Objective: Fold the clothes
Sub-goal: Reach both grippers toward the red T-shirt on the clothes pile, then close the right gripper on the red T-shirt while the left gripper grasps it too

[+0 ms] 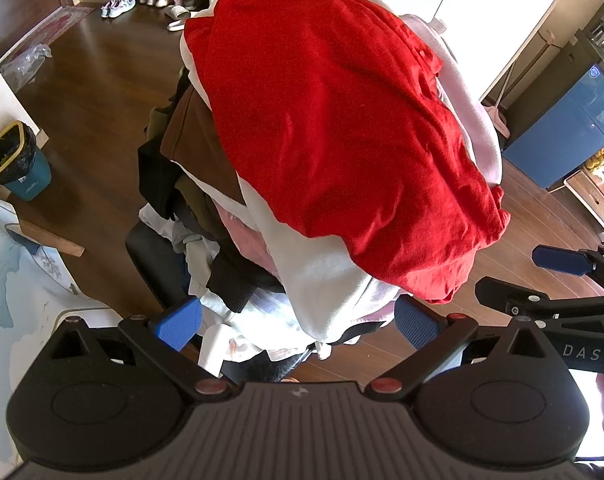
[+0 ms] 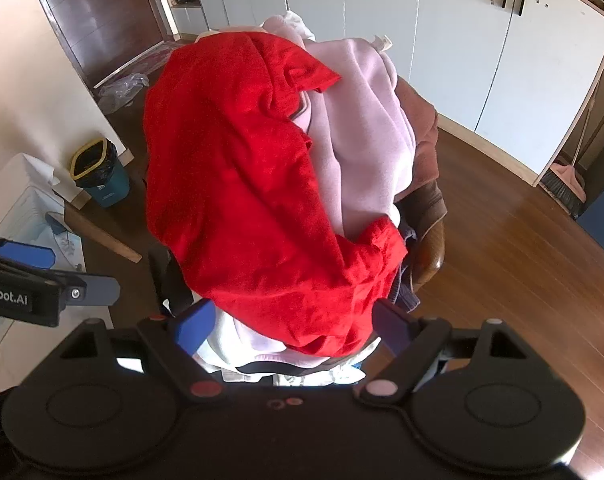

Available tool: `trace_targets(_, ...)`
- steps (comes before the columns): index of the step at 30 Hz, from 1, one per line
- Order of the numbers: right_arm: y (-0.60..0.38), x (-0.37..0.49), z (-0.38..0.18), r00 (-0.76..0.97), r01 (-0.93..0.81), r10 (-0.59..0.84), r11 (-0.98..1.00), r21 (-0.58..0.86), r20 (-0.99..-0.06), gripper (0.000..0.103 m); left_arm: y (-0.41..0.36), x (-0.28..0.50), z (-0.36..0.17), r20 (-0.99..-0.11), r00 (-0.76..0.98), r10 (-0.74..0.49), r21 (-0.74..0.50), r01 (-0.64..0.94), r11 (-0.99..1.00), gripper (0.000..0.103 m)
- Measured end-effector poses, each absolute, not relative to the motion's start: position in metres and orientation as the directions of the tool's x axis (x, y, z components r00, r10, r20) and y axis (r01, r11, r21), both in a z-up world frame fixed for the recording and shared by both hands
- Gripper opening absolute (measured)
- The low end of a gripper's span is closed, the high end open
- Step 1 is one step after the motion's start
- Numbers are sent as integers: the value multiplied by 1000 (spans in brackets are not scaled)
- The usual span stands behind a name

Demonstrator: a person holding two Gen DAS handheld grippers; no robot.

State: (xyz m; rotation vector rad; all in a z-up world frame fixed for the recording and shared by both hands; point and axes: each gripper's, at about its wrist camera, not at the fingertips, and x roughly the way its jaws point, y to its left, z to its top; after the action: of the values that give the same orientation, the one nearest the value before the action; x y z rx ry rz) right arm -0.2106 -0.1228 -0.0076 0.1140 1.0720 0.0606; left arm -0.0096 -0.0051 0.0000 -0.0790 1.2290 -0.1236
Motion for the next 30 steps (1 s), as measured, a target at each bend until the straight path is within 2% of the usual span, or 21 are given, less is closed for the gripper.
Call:
trace_targets(13, -119, -176, 8, 545, -87, 115, 993, 81, -831, 103, 22, 12, -11, -867, 474, -155, -112, 118, 987, 103)
trace_targets(18, -103, -140, 5, 551, -134, 100, 990, 30, -829, 103, 21, 36, -26, -863, 465, -197, -139, 156, 978, 102)
trace_targets(21, -95, -122, 3, 532, -159, 133, 986, 56, -836, 103, 20, 49, -25, -854, 470, -222, -141, 202, 969, 102)
trace_targets(22, -93, -117, 2, 525, -165, 144, 984, 66, -839, 103, 19, 54, -23, -849, 480, -223, -136, 209, 968, 101)
trace_targets(25, -90, -111, 0, 508, -176, 151, 982, 70, -848, 103, 25, 66, -14, -837, 498, -229, -129, 227, 965, 86)
trace_targets(30, -91, -119, -4, 510, -216, 180, 973, 78, -841, 103, 35, 90, -3, -814, 525, -249, -164, 203, 965, 84)
